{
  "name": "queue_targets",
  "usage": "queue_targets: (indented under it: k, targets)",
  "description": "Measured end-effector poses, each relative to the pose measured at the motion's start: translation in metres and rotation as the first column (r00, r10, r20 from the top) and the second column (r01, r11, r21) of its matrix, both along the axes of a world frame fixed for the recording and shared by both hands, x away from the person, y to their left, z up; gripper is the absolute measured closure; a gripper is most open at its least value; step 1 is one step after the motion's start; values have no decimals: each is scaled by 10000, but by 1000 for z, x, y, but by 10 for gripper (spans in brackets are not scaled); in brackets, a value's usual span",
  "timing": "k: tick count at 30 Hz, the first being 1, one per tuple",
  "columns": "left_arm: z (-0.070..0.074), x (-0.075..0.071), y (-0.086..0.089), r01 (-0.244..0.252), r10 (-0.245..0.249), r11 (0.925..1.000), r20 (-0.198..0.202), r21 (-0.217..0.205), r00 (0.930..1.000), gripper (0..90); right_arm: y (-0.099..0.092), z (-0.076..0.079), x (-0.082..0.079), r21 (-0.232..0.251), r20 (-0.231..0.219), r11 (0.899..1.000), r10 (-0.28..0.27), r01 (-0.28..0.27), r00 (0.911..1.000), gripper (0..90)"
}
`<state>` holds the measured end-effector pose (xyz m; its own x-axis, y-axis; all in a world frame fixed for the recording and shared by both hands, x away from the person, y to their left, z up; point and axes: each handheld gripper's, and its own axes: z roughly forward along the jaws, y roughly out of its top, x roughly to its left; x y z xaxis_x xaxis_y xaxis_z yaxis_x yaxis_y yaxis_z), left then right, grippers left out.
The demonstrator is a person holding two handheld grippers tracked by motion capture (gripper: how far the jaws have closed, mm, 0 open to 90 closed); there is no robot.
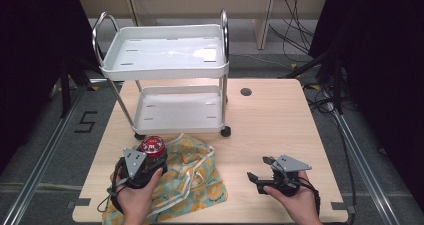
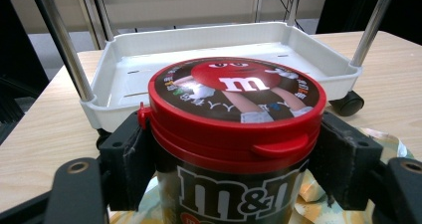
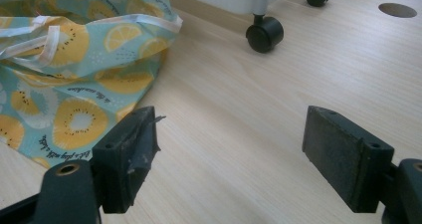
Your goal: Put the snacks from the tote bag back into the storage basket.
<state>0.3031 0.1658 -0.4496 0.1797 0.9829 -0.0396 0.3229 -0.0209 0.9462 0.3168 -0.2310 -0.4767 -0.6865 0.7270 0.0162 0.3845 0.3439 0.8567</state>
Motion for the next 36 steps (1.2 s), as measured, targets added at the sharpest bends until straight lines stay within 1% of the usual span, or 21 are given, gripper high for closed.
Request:
queue_targets:
  k: [8,9,12,13,17,19,20,33,34,36]
  targets:
    - [1,2,0,-93,93,9999,-18,-62,10000,254,0,0,0,1,-12,10000,20,-20,10000,226]
    - [1,2,0,-93,93,9999,-18,-62,10000,254,0,0,-1,-65,-17,10000,-66,66,10000,226]
    - [1,3,1,-116,115,9999,-12,-68,9999,254,0,0,-1,-57,-9,10000,-71,71,10000,226]
    - [1,4,1,-140,140,9999,4,-69,9999,254,0,0,0,2,-15,10000,39,-39,10000,226]
    - [2,5,2,-169,169,9998,-28,-75,9999,254,0,0,0,7,-9,10000,26,-26,10000,226]
    - [2,5,2,-169,168,9998,-23,-80,9999,254,0,0,0,14,-9,10000,12,-12,10000,226]
    - [2,5,2,-161,161,9999,-19,-55,9999,254,0,0,-1,-39,2,10000,-84,84,10000,226]
    - [6,9,3,-207,207,9997,55,-123,9998,254,0,0,0,-2,-7,10000,24,-24,10000,226]
    - [6,9,3,-212,212,9997,54,-115,9998,254,0,0,-1,-46,-2,10000,-77,77,10000,226]
    - [7,10,3,-221,222,9997,45,-105,9997,254,1,0,-1,-19,-36,10000,-73,73,10000,226]
